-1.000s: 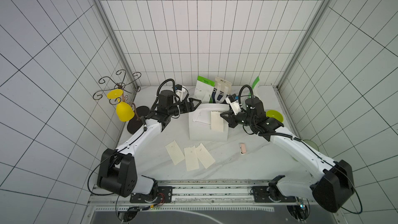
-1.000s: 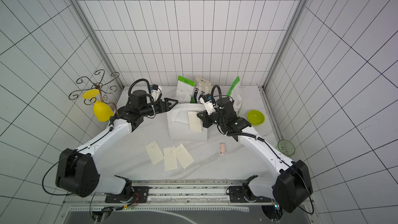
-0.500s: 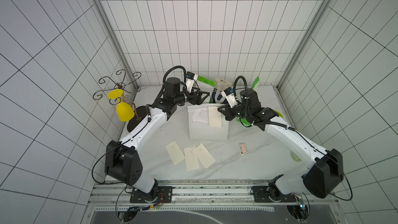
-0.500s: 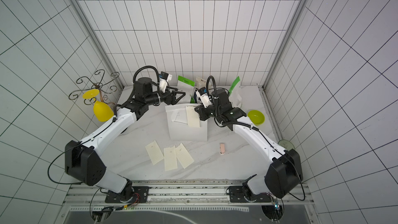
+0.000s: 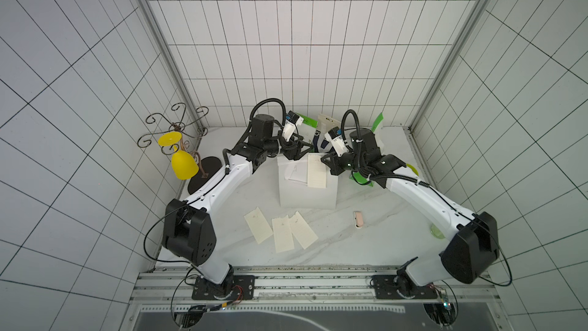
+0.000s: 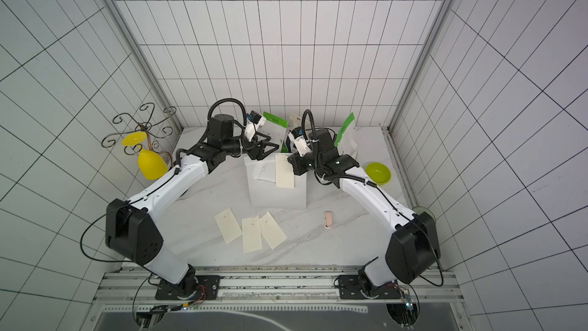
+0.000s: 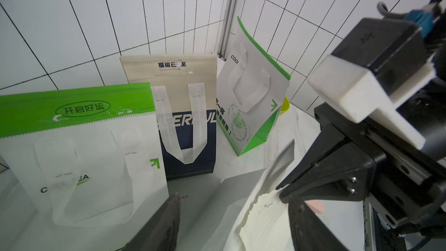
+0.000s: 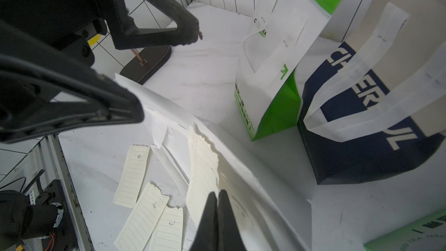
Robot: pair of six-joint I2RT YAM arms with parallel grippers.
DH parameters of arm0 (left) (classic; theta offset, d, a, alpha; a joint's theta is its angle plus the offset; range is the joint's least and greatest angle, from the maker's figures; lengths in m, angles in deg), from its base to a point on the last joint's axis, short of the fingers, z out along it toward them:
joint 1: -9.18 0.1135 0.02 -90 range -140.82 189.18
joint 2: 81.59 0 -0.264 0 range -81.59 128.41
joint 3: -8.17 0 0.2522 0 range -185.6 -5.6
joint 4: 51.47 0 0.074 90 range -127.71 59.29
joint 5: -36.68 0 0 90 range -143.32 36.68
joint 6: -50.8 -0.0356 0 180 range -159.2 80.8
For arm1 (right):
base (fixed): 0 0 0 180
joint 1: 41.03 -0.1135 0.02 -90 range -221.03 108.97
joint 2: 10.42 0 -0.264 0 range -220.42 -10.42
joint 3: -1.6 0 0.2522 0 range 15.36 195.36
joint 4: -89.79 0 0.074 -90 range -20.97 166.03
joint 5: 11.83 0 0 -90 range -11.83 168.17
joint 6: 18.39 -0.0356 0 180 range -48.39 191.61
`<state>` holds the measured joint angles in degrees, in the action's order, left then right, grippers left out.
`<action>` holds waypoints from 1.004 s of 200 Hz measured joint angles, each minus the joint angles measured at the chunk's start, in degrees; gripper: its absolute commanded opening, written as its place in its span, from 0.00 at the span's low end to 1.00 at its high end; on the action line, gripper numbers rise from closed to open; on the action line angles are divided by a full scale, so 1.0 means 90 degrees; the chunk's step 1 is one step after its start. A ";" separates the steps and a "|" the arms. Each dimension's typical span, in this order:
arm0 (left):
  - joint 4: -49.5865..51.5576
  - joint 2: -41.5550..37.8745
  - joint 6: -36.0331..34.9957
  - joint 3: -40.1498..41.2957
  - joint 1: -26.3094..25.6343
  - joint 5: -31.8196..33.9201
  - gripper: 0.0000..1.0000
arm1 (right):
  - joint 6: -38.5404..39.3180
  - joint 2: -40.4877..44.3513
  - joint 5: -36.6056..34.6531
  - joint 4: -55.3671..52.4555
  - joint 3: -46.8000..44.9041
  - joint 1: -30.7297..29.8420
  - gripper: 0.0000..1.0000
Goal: Staple the receipts to the bags
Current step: Hold the receipt from the takeout bag.
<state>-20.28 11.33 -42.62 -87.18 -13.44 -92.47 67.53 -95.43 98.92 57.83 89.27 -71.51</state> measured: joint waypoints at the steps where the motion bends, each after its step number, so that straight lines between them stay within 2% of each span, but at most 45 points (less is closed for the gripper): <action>1: 0.0010 0.0012 -0.0012 0.0000 0.0000 -0.0007 0.70 | 0.0002 -0.0002 -0.0002 -0.0002 0.0000 0.0000 0.00; 27: 0.0129 0.0187 -0.0134 -0.0002 -0.0002 -0.0117 0.68 | 0.0000 -0.0024 -0.0078 -0.0005 0.0000 0.0000 0.00; 74: 0.0512 0.0328 -0.0423 -0.0053 -0.0066 -0.0180 0.52 | 0.0007 -0.0061 -0.0151 -0.0066 0.0124 -0.0005 0.00; 109: 0.0641 0.0328 -0.0593 -0.0126 -0.0073 -0.0172 0.47 | 0.0044 -0.0134 -0.0260 -0.0124 0.0304 -0.0034 0.00; 201: 0.0984 0.0328 -0.0901 -0.0311 -0.0177 -0.0007 0.45 | 0.0228 -0.0185 -0.0583 -0.0299 0.0318 -0.0119 0.00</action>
<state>-11.42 14.28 -50.73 -89.97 -15.03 -92.54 69.59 -97.10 93.68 55.15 92.13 -72.58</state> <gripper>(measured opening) 0.453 0.049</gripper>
